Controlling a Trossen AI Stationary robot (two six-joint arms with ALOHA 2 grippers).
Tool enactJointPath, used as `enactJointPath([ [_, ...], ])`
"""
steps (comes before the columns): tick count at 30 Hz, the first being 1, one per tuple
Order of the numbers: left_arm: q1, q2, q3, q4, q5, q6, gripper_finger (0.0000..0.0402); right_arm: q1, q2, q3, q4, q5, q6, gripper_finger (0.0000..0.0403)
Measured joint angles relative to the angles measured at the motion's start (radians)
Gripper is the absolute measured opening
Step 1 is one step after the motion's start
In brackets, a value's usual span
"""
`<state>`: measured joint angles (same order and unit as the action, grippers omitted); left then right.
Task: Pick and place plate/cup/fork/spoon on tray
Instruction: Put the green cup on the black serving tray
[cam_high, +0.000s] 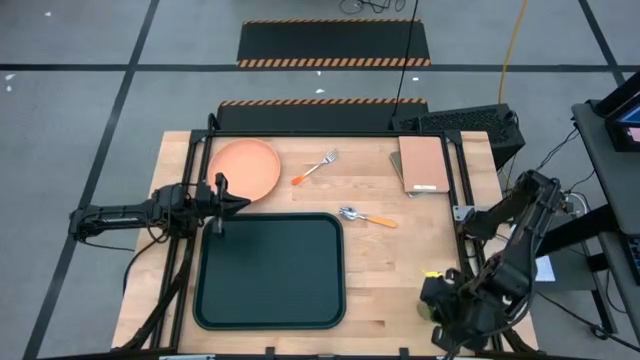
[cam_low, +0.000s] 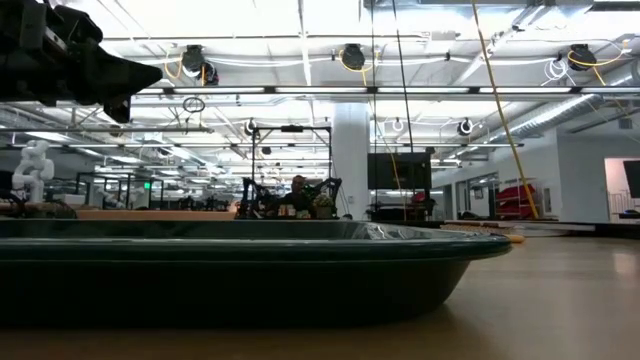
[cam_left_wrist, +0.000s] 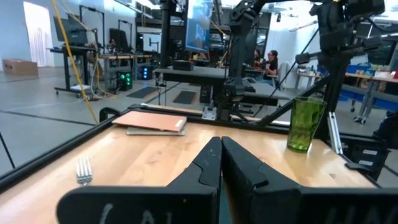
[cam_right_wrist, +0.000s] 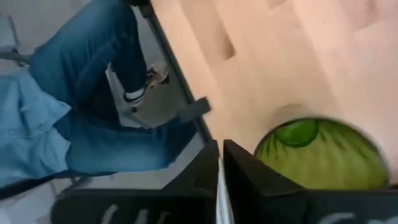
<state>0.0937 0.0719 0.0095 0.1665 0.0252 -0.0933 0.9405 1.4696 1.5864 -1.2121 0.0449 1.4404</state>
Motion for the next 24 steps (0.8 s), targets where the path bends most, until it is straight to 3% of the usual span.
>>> enactJointPath([
  [10,0.0,0.0,0.0,-0.006,0.0,-0.043,0.0015,0.005,0.02,0.0,0.002,-0.055,0.191,0.0109],
  [15,0.0,0.0,0.0,-0.005,0.0,-0.043,0.0015,0.004,0.038,0.0,-0.044,-0.048,0.175,0.0124],
  [24,0.0,0.0,0.001,-0.005,0.0,-0.043,0.0015,-0.006,0.042,-0.058,-0.02,-0.101,0.286,0.0142],
])
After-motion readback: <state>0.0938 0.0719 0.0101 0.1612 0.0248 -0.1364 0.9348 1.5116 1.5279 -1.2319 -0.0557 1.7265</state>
